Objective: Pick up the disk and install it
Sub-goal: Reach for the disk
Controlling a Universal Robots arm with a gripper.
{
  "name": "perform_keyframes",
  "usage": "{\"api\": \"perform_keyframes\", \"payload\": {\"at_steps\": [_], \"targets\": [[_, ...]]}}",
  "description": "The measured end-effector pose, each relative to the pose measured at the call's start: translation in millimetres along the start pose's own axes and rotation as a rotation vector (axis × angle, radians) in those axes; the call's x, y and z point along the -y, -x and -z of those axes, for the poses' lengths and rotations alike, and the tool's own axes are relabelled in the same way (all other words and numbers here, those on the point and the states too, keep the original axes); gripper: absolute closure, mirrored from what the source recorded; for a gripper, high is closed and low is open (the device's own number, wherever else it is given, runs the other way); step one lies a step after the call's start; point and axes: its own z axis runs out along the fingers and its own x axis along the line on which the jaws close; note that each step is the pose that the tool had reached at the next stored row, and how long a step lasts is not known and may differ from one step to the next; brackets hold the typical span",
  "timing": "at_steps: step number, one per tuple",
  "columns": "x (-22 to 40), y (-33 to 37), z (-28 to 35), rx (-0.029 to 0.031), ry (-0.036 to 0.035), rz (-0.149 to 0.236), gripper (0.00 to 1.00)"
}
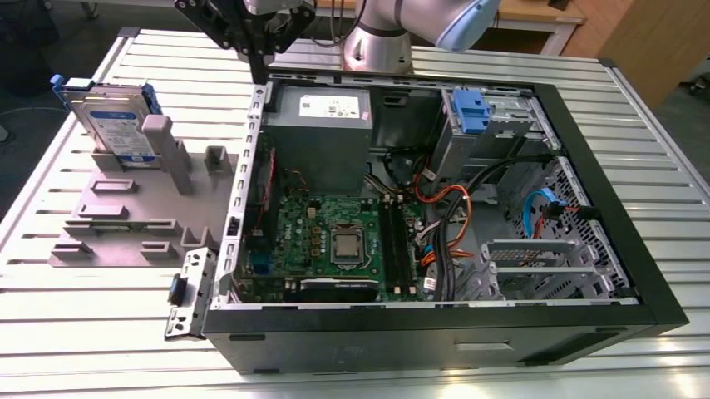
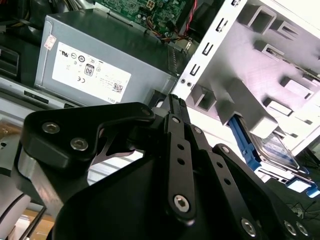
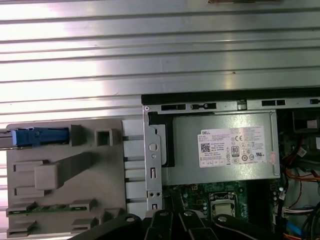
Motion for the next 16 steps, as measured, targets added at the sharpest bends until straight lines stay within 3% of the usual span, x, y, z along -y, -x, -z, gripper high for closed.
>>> {"api": "perform_keyframes", "payload": {"at_steps": [16], "targets": [[-3.3,-18.5,0.1,0.0001,0.0,0.0,0.89]]}}
